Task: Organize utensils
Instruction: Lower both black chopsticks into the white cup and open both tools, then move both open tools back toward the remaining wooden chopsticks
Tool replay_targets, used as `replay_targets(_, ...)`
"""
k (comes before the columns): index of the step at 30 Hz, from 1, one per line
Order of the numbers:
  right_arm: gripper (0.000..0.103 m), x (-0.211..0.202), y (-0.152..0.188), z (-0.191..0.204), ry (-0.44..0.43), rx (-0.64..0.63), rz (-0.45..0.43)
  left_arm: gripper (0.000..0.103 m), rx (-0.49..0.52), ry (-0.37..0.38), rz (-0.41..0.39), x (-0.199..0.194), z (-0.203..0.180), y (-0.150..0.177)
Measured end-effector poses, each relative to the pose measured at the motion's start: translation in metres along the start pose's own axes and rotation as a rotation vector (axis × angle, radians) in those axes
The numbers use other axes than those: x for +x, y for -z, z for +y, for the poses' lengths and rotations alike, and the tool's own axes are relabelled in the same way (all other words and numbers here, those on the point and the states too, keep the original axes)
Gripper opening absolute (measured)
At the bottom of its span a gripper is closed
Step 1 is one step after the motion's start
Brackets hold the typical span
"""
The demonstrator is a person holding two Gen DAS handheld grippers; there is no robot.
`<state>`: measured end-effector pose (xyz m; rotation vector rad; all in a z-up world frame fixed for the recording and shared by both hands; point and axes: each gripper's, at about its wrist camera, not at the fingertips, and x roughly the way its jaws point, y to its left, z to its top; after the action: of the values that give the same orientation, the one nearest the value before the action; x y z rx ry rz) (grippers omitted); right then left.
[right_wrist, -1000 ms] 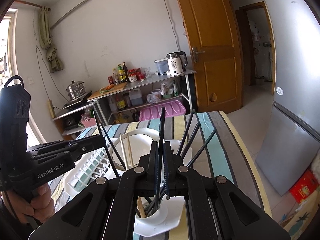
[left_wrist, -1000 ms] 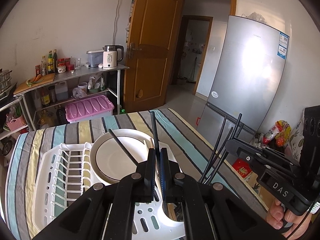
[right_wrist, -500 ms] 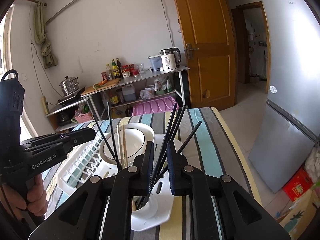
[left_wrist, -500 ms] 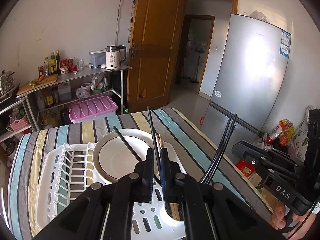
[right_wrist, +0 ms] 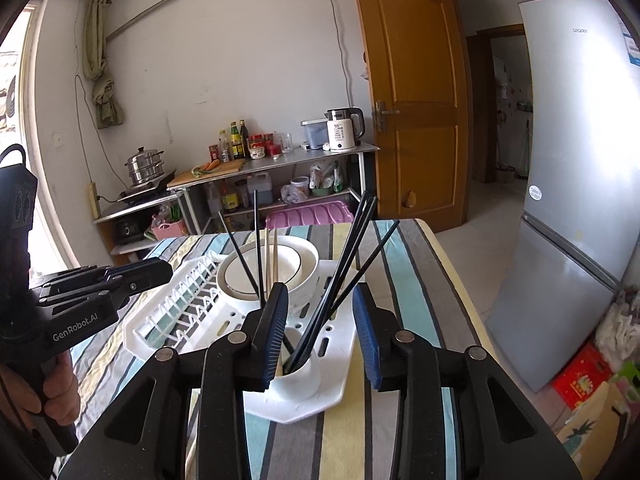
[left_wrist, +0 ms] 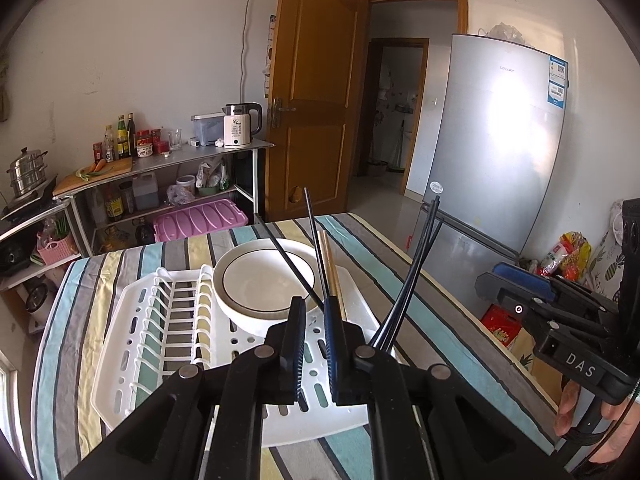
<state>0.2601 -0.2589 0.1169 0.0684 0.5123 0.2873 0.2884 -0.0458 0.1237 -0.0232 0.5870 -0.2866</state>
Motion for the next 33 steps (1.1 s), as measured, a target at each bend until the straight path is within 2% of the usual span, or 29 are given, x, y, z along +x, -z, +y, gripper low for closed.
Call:
replay_targets(6, 0.04, -0.025, 0.026, 0.014, -0.025, -0.008, 0.004, 0.008, 0.011, -0.045, 0.004, -0.031, -0.008, 0.039)
replay_targets(10, 0.04, -0.038, 0.046, 0.023, -0.056, -0.009, 0.019, 0.008, -0.02, -0.046, 0.016, -0.05, -0.007, 0.067)
replay_targets(17, 0.041, -0.054, 0.085, 0.035, -0.091, -0.009, 0.069, 0.008, -0.043, -0.095, 0.051, -0.077, -0.003, 0.114)
replay_targets(25, 0.041, -0.062, 0.122, 0.049, -0.128, -0.009, 0.13, 0.008, -0.043, -0.134, 0.081, -0.095, -0.006, 0.15)
replay_targets(33, 0.041, -0.062, 0.137, 0.058, -0.135, -0.007, 0.161, 0.008, -0.051, -0.154, 0.11, -0.097, -0.001, 0.17)
